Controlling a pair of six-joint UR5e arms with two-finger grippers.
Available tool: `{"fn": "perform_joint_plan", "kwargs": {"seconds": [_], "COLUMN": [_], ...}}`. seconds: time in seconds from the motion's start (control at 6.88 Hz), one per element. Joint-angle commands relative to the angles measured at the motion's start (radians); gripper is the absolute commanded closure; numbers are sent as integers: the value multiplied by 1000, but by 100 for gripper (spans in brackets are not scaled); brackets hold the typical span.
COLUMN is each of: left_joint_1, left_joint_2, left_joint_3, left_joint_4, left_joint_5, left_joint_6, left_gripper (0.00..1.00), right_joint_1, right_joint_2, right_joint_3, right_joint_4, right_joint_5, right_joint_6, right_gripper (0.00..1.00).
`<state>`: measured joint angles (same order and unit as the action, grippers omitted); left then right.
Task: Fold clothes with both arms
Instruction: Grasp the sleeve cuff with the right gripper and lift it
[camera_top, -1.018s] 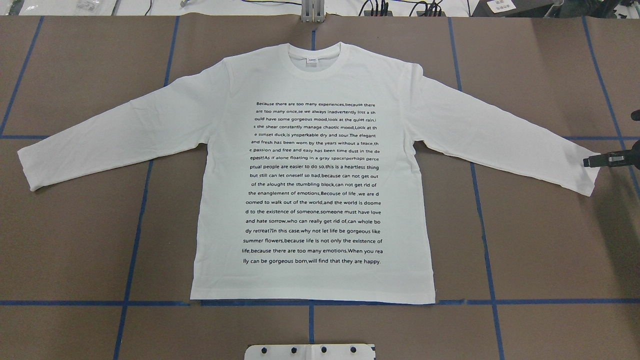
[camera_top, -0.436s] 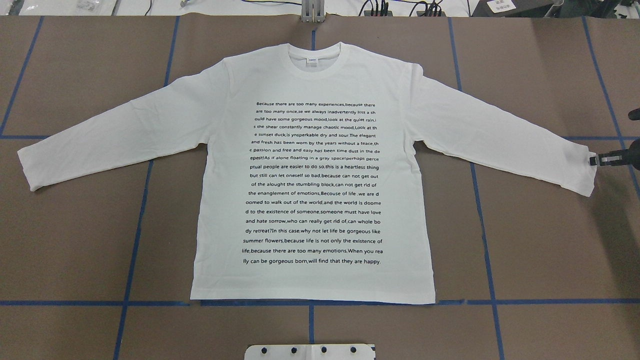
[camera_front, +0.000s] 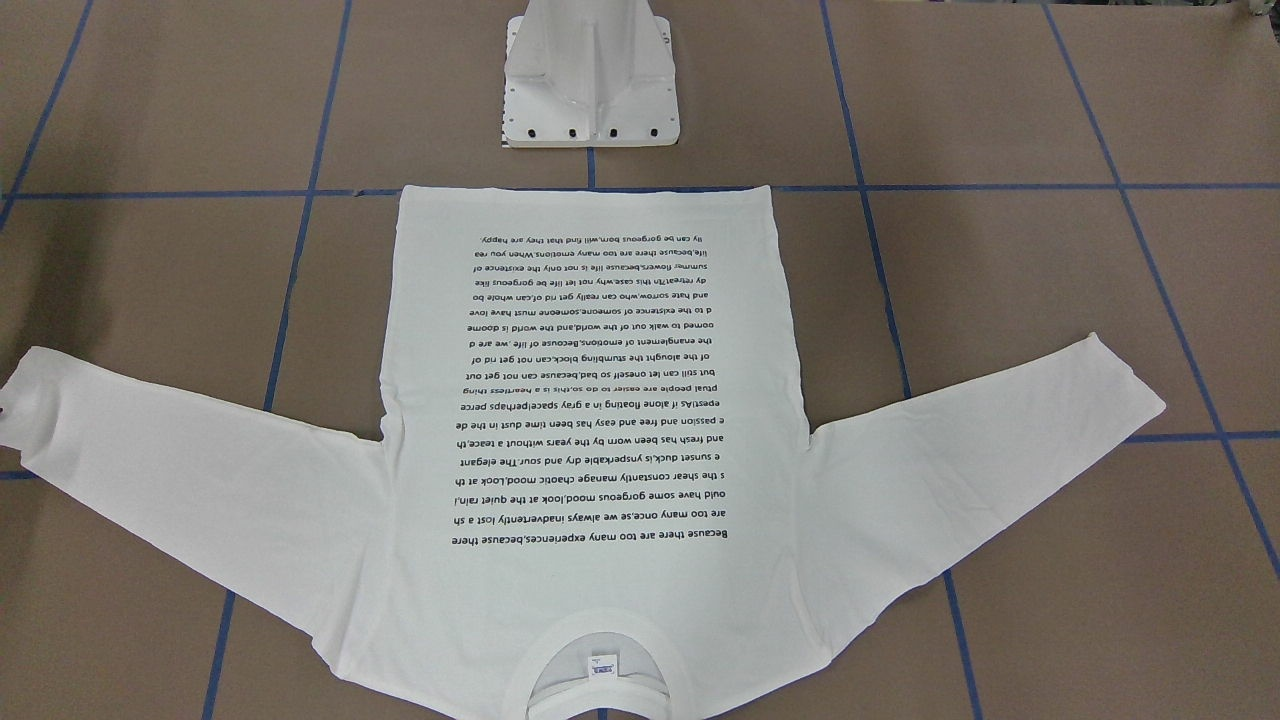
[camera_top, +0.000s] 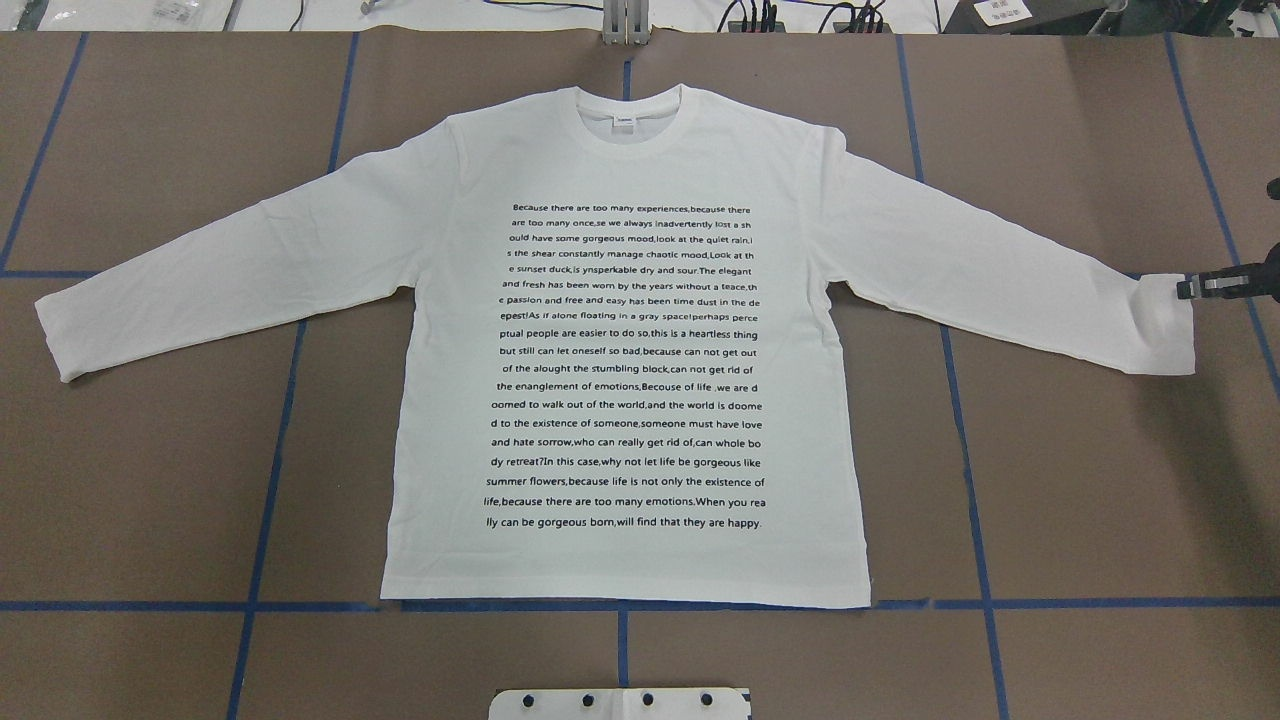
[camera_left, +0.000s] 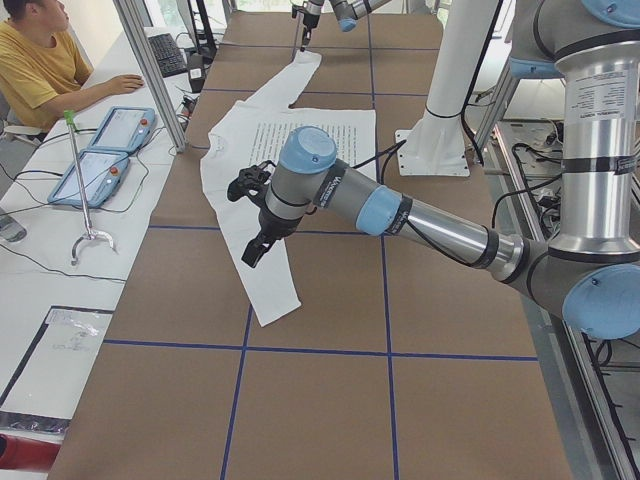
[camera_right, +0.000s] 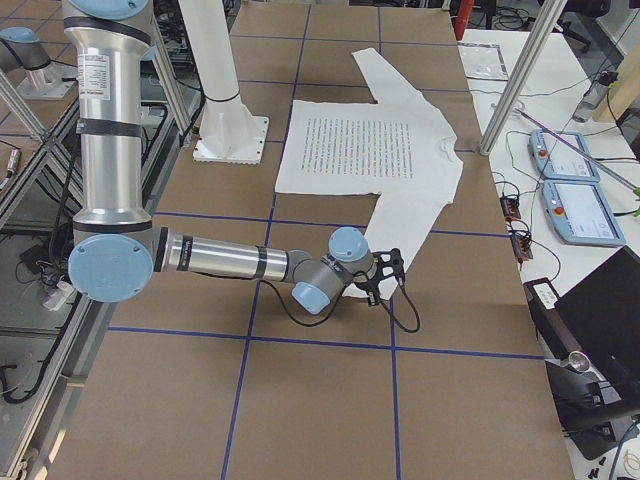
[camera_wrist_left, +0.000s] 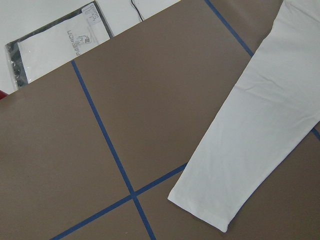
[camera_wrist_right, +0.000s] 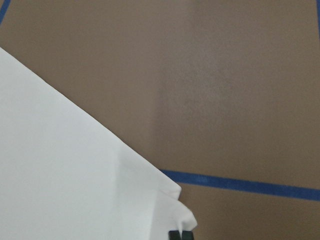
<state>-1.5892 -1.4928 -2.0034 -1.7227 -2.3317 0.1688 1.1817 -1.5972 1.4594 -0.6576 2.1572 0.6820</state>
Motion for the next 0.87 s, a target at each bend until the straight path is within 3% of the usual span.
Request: {"fn": "perform_joint_plan", "kwargs": {"seconds": [0.0,0.15,0.29,0.44,0.58,0.73], "left_joint_1": [0,0,0,0,0,0], "left_joint_2": [2,2,3,2,3,5], "left_joint_3": [2,2,5,8,9,11], "left_joint_4": [0,0,0,0,0,0], "left_joint_5": [0,0,0,0,0,0], "left_joint_6": [4,4,4,6,6,6], "left_gripper": [0,0,0,0,0,0], "right_joint_1": [42,44,46,36,-23,-52], "right_joint_2": [16,87,226,420,588,668], "right_joint_3": [305,461,552,559,544,508], "right_joint_4": [-389,-657,-932,-1161,-1298,-1300], "right_joint_5": [21,15,7,-2,-43,-54], "right_joint_6": [-4,-4,-2,7,11,13], "right_gripper": [100,100,100,100,100,100]}}
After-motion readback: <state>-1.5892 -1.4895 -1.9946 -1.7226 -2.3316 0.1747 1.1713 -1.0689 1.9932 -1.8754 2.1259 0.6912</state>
